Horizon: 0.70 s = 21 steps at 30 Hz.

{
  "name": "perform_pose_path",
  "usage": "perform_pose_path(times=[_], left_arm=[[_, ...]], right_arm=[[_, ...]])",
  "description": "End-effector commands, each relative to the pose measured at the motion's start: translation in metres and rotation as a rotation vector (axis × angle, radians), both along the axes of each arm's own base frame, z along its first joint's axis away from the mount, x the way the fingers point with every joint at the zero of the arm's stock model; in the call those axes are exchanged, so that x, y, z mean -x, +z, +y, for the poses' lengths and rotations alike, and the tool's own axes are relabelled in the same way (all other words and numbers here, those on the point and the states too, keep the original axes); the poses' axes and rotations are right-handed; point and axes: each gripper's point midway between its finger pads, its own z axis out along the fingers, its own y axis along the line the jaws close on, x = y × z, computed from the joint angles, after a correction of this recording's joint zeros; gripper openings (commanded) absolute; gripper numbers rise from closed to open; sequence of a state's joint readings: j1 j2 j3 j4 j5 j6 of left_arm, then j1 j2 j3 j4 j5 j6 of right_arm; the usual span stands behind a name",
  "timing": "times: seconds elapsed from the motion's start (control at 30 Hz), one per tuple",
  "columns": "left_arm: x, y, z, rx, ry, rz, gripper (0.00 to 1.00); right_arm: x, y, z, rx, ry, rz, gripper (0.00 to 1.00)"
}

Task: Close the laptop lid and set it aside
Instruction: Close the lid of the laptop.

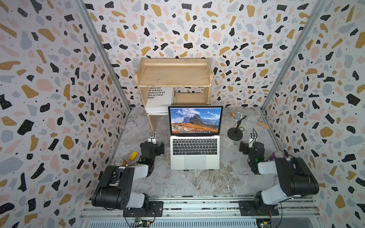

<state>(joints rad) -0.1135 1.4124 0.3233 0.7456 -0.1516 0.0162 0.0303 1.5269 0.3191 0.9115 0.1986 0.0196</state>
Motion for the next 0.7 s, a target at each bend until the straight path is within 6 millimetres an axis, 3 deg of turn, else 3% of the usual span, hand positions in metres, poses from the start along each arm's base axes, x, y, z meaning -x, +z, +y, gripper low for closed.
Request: perform_pose_path(times=[0.0, 0.6, 0.67], left_arm=[[-0.0058, 0.015, -0.0016, -0.019, 0.004, -0.06, 1.0], [-0.0074, 0.0147, -0.0011, -0.006, -0.004, -0.056, 1.0], [-0.0068, 0.0226, 0.0044, -0.015, 0.039, -0.084, 1.0]], right_arm=[[-0.0049, 0.0118, -0.0001, 0.001, -0.004, -0.034, 1.0], [-0.0064, 0.0125, -0.0006, -0.001, -0.005, -0.032, 1.0], [-0.0043, 0.019, -0.003, 0.002, -0.018, -0.055, 1.0]])
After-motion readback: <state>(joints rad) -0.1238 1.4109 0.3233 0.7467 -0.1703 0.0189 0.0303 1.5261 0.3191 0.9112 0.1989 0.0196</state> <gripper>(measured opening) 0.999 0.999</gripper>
